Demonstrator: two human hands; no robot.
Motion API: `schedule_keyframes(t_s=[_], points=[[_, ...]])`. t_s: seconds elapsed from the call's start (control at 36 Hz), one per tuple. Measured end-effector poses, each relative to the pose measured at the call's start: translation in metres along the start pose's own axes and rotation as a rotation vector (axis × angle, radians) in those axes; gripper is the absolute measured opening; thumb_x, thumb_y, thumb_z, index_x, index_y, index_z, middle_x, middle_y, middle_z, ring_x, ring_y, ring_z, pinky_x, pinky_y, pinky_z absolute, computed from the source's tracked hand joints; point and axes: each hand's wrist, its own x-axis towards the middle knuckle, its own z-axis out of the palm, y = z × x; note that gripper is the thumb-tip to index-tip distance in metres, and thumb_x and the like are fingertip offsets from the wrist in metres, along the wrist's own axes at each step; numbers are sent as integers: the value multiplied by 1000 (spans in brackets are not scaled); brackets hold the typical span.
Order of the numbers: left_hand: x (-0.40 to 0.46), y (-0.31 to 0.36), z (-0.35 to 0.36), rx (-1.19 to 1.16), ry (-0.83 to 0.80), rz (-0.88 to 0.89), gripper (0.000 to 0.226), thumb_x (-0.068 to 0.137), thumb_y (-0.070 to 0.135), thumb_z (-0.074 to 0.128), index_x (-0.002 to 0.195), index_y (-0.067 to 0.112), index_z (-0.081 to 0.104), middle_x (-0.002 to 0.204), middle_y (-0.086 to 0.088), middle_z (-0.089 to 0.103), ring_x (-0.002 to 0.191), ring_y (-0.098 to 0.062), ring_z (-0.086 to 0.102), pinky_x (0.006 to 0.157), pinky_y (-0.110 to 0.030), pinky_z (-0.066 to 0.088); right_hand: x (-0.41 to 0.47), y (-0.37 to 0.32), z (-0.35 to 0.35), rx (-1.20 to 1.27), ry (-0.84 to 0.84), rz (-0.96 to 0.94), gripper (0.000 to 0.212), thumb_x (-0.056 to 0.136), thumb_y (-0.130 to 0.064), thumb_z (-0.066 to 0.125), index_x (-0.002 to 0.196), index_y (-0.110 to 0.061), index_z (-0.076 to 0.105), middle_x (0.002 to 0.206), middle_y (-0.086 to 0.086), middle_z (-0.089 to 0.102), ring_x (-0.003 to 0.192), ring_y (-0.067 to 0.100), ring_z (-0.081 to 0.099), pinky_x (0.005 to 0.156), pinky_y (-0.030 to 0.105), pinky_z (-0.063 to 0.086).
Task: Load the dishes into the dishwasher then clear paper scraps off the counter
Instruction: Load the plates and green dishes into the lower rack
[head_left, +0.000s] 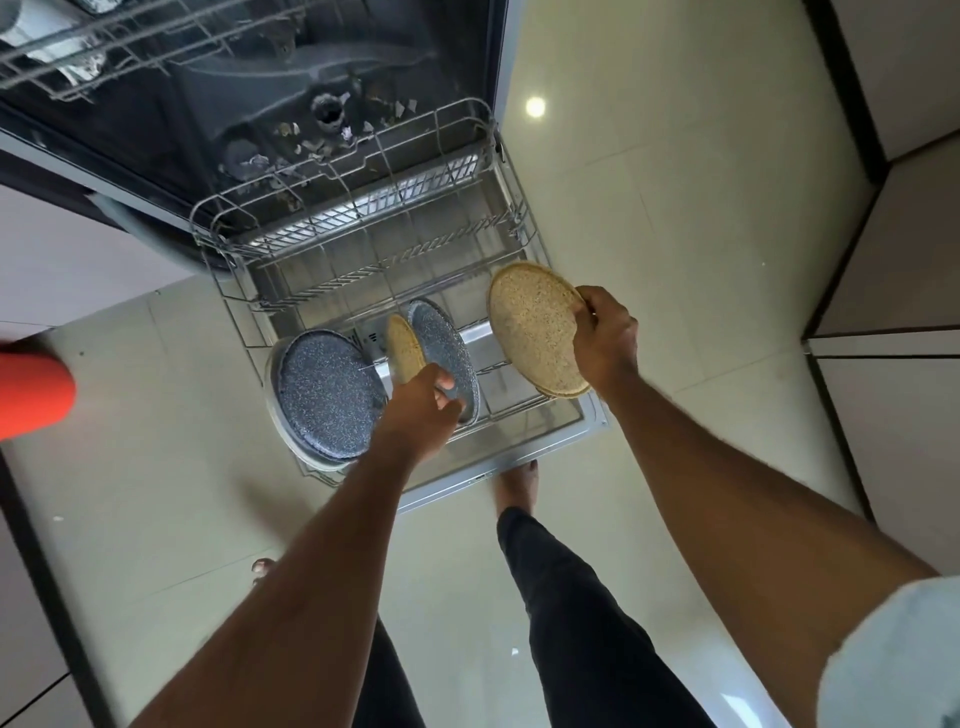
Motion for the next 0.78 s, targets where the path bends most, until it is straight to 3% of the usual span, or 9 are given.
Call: schedule_keyframes(t_s=[0.14,0.44,0.53,0.61,0.69,0.78], points=[[-4,2,-3,-16,4,1,24,93,18,66,116,13,60,108,-3,68,96,-17,64,86,-29,52,2,-8,-8,84,78,26,25,100,-14,51,117,-14,69,101,3,70,87,17,60,72,21,40],[-7,10,-2,-7,7,-5,26,92,22,67,116,16,60,99,1,67,95,-18,65,87,-31,52,-3,-19,10,71,36,71,23,101,-11,51,117,-11,68,104,10,71,91,26,64,73,25,44],[-7,7,-3,-22,26,0,25,92,20,67,116,13,60,98,2,65,94,-16,64,80,-24,45,-6,-20,21,37,-35,139,27,102,-11,48,121,-13,67,111,11,70,99,30,65,75,24,43],[-5,1,-7,-11,38,-4,25,91,17,68,115,12,61,101,-4,69,95,-19,66,81,-24,46,-7,-21,31,-87,-160,164,42,98,-5,45,134,-19,62,126,11,67,114,31,63,87,30,50],[-4,-4,-13,-6,31,-21,24,91,19,68,113,14,61,103,-7,71,97,-22,68,87,-32,54,-9,-27,36,-261,-354,164,61,96,5,47,151,-20,42,144,14,55,126,32,57,94,30,49],[-5,-7,-18,6,26,-25,24,92,21,68,113,14,61,105,-7,71,97,-22,67,90,-35,54,-10,-32,37,-334,-454,202,72,96,5,49,159,-20,23,151,16,46,133,32,51,91,26,48]])
